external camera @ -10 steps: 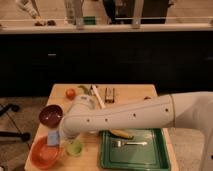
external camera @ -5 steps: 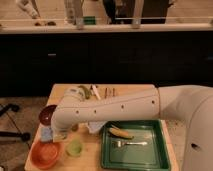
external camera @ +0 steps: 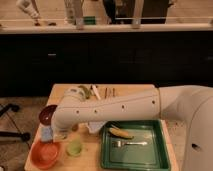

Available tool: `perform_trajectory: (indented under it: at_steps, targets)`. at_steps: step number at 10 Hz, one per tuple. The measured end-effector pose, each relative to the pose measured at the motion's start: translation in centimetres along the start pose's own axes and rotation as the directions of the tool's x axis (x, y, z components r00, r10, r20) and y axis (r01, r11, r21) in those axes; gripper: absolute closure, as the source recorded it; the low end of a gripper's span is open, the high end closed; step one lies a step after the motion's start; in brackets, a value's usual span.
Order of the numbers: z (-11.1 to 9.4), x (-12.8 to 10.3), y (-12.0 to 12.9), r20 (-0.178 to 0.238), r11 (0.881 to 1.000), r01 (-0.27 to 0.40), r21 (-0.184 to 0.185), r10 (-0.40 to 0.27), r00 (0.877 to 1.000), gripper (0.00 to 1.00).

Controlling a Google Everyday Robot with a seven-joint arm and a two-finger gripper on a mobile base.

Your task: Wipe purple bowl with sponge

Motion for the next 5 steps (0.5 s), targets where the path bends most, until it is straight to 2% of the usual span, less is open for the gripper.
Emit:
perform_trajectory:
  at_steps: [2,5]
  targets:
    - [0.1,-0.7,-1.5,-0.02,1.0,0.025,0.011,-0.025,0.999,1.0]
    - [1.3,-1.5,-6.1,-0.044,0.998,0.065,0.023,-0.064,0.997,1.0]
